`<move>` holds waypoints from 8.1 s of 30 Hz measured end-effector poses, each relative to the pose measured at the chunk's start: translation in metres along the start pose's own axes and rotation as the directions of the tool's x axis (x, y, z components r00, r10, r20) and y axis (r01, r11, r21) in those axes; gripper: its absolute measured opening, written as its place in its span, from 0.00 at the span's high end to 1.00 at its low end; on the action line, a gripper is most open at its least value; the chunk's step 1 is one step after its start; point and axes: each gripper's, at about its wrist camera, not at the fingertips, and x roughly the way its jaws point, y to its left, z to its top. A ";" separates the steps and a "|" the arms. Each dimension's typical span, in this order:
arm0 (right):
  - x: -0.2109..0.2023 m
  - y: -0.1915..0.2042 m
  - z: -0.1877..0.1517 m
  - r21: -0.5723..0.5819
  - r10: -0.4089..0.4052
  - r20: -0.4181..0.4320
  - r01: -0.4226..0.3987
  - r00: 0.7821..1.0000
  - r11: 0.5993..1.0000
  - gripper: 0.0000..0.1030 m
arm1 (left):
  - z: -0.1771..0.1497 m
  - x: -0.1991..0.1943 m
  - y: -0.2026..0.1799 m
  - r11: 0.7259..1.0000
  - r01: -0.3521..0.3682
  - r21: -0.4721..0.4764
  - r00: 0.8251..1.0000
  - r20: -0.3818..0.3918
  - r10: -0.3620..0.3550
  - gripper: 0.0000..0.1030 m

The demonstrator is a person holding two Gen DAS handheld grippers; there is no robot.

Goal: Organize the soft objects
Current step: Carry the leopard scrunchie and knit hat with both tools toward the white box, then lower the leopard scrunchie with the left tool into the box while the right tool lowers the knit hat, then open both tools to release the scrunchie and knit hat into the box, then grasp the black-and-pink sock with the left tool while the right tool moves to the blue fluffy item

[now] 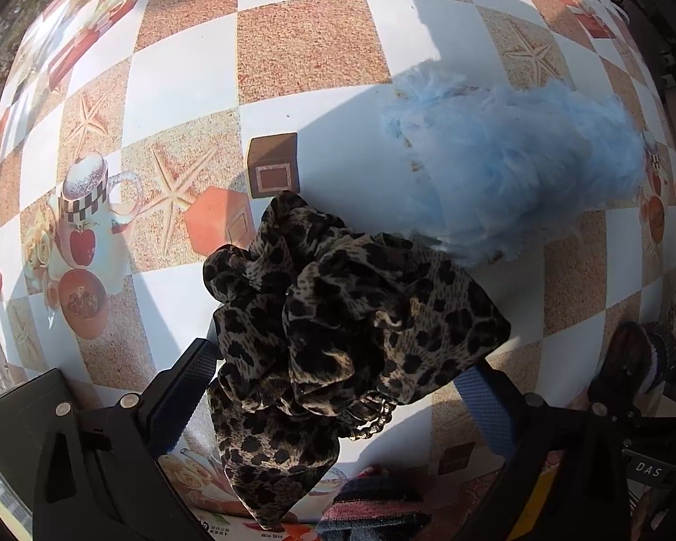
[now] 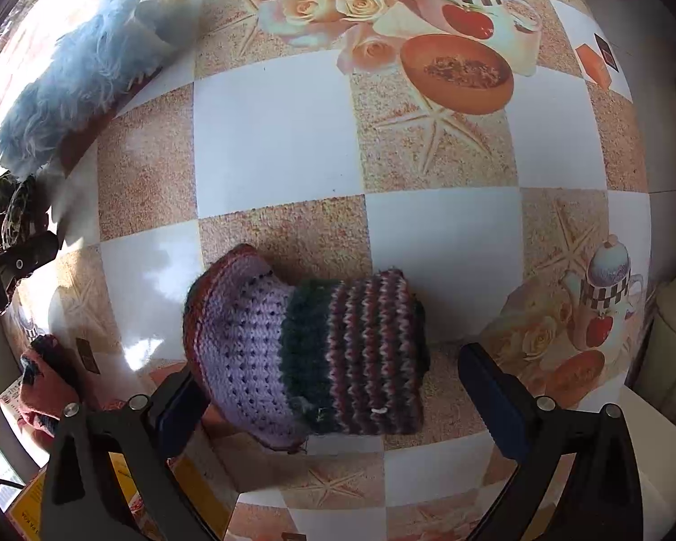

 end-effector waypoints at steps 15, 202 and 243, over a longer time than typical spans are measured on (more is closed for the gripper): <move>-0.044 -0.026 -0.025 0.068 0.089 0.078 -0.094 0.993 0.993 0.45 | -0.022 -0.063 -0.001 0.995 -0.038 0.097 0.990 0.139 0.024 0.66; -0.149 0.393 -0.172 -0.709 0.190 0.025 -0.117 0.981 0.695 0.07 | -0.300 -0.131 0.231 0.900 0.125 -0.417 0.947 0.320 0.016 0.17; -0.144 0.016 -0.034 0.036 0.351 0.020 -0.352 0.936 0.935 0.07 | -0.065 0.014 0.019 0.946 0.233 -0.223 0.900 -0.319 -0.297 0.00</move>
